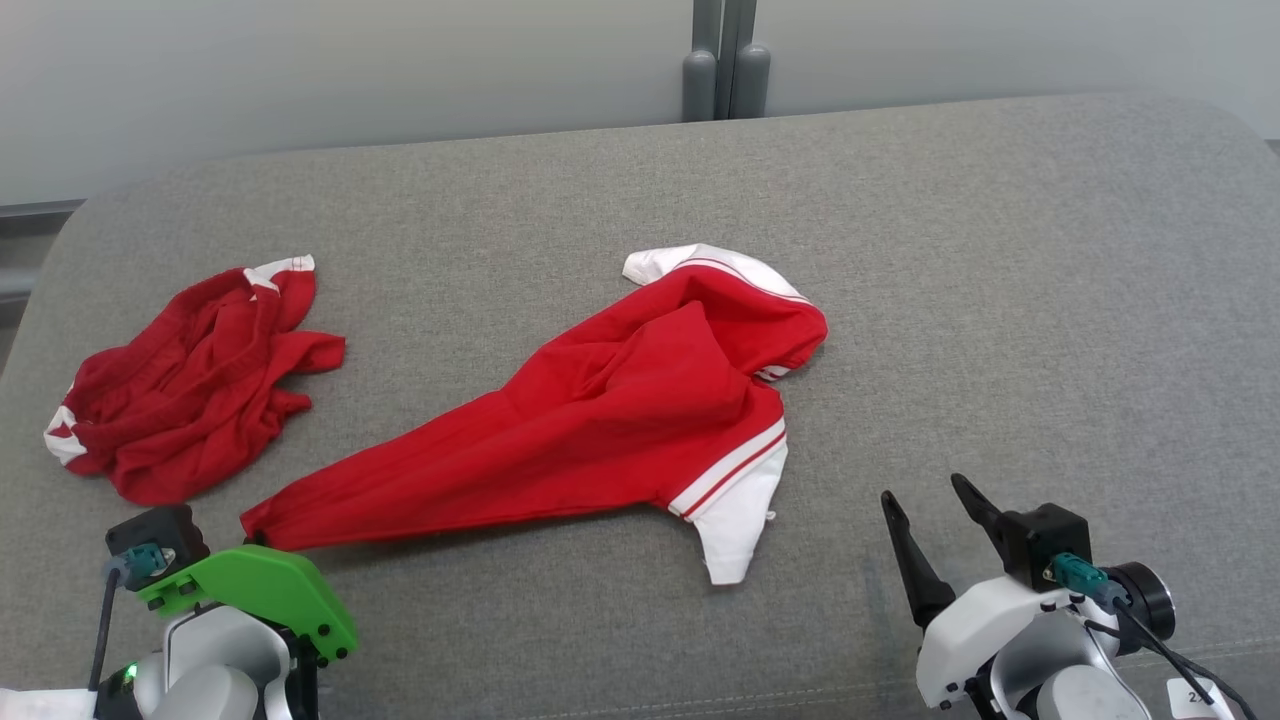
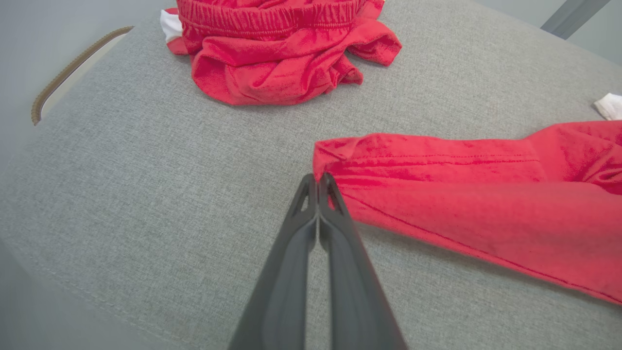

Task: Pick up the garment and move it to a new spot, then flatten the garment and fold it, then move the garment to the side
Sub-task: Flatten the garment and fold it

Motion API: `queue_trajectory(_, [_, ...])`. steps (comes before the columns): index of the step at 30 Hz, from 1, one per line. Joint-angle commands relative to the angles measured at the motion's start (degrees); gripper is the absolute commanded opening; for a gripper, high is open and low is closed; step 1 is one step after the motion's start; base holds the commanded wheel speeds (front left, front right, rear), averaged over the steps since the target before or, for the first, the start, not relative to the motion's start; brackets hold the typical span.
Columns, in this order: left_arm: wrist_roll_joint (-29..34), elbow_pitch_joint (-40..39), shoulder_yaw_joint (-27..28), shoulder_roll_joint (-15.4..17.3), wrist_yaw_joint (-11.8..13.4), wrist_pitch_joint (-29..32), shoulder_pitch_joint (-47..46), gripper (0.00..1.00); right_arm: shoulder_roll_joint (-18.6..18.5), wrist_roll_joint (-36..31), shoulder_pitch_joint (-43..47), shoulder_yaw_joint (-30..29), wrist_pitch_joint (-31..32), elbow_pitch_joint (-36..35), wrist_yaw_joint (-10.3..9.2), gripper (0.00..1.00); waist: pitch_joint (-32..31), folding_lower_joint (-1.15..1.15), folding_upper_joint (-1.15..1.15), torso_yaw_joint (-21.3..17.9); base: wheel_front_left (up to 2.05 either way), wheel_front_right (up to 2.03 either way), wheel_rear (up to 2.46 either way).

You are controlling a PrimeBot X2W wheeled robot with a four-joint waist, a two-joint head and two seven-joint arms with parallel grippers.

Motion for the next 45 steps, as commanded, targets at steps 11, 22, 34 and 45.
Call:
queue_trajectory(11, [-0.4,3.6,0.6,-0.7,-0.6,-1.7,-0.7,0.0,-0.1,-2.2,-2.5,4.0,2.7,2.9,-0.02,1.0,0.1,0.0,0.0,-0.3,0.0,0.0,0.0])
queue_trajectory(22, [-0.5,7.3,-0.1,-1.9,-2.4,-2.8,-2.4,0.0,-0.1,-5.1,-8.8,10.2,4.0,11.9,-0.02,1.0,0.8,0.0,0.0,1.7,0.0,0.0,0.0])
queue_trajectory(34, [-1.0,10.5,-0.8,-2.7,-5.3,-4.0,-4.9,0.05,-0.1,-2.8,-15.5,16.0,1.3,22.0,-0.02,1.0,2.6,0.0,0.0,3.5,0.0,0.0,0.0])
queue_trajectory(45, [-1.2,12.8,-0.9,-4.1,-6.5,-5.8,-6.8,1.0,-0.1,-0.5,-18.6,18.5,-0.6,26.9,-0.02,1.0,3.6,0.0,0.0,4.8,0.0,0.0,0.0])
